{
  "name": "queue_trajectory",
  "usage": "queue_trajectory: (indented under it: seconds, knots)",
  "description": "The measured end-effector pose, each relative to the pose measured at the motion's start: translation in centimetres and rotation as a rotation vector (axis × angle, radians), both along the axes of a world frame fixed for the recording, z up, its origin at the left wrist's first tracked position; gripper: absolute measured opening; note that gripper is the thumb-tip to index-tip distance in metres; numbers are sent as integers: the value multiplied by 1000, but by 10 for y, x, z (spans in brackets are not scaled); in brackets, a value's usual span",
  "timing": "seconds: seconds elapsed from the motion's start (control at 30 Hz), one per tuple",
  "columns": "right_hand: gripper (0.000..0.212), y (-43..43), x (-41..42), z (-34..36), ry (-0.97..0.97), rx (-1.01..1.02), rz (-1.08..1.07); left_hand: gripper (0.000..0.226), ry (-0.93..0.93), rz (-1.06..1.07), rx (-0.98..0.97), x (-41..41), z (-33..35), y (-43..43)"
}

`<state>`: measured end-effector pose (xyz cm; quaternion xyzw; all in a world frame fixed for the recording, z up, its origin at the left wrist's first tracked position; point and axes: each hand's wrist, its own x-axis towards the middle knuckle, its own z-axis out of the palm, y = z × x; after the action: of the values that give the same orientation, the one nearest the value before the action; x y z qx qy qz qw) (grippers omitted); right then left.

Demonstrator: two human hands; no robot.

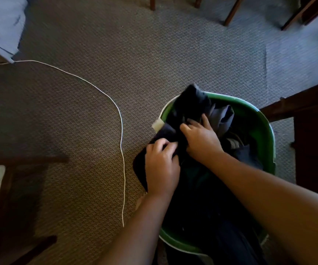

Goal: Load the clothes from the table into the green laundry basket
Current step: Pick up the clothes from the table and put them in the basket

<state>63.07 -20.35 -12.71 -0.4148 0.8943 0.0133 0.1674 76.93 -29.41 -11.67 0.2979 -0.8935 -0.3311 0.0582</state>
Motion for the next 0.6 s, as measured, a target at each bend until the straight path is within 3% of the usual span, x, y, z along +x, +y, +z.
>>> queue_trajectory:
  seconds: [0.13,0.2,0.27,0.3,0.37,0.43,0.53,0.6]
  knots:
    - [33,11,2,-5,-273,290,-69,37,-128,-247,99,6,4,24]
    - [33,5,-4,-3,-362,74,-267,44,-185,-217,233,6,7,26]
    - [33,-1,-7,2,-285,-258,-444,49,-158,-127,306,9,15,20]
    - [31,-4,-5,5,-198,-353,-461,52,-124,-104,281,12,18,17]
    - [25,-7,4,9,-43,-398,-414,54,-105,-123,3,18,29,16]
    - [27,-6,16,12,-10,-356,-379,57,-225,-122,-224,21,37,22]
    - [36,3,36,13,-43,-246,-359,75,-423,-99,-251,19,34,25]
    - [41,10,46,12,-65,-176,-372,73,-465,-126,-321,19,28,22]
